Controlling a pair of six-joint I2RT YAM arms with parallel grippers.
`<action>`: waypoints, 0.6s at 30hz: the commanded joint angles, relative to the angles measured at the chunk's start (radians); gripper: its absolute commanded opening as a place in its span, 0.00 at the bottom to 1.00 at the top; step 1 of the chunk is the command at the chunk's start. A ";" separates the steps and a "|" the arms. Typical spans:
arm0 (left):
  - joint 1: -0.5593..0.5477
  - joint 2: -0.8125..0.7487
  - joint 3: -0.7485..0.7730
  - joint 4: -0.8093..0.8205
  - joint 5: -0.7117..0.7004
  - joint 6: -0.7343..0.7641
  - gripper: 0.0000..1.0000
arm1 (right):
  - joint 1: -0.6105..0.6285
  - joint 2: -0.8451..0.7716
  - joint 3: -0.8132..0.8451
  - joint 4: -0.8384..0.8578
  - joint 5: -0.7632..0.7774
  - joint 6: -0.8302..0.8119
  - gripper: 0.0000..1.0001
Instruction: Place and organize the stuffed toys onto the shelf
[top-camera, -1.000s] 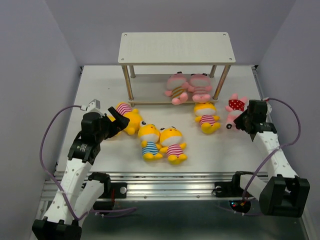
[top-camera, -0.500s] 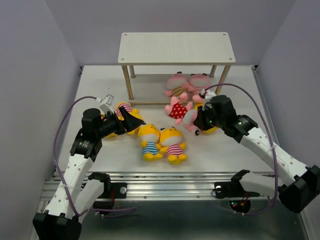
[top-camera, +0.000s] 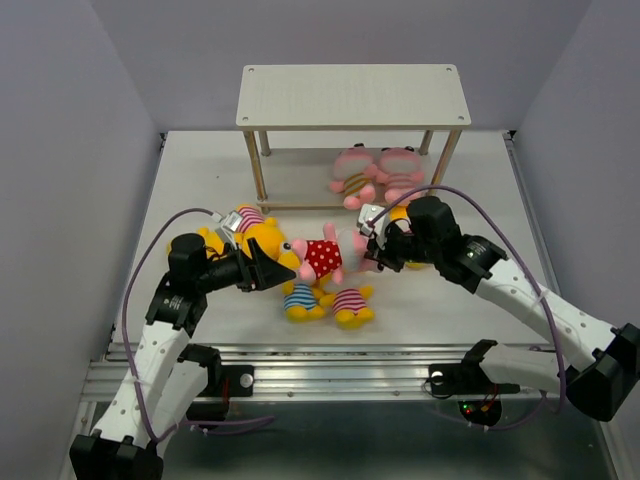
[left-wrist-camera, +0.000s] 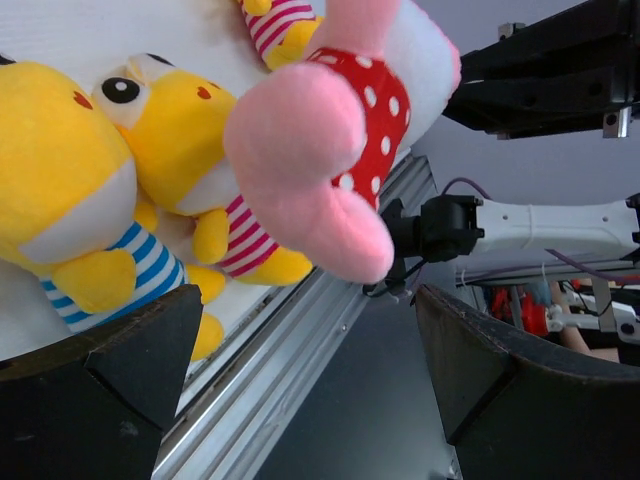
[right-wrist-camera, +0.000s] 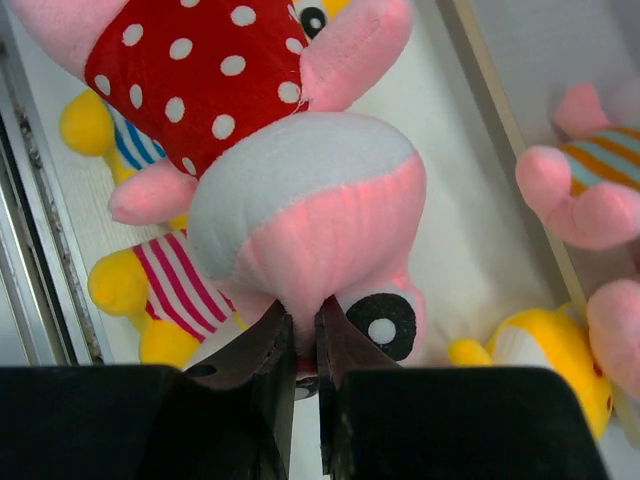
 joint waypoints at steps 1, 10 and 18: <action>-0.004 -0.018 -0.007 0.046 0.103 0.001 0.99 | 0.013 0.038 0.059 -0.060 -0.174 -0.263 0.01; -0.010 0.017 -0.024 0.089 0.100 -0.026 0.99 | 0.022 0.035 0.117 -0.095 -0.322 -0.395 0.01; -0.035 0.025 -0.030 0.126 0.134 -0.042 0.99 | 0.065 0.094 0.184 -0.115 -0.287 -0.394 0.01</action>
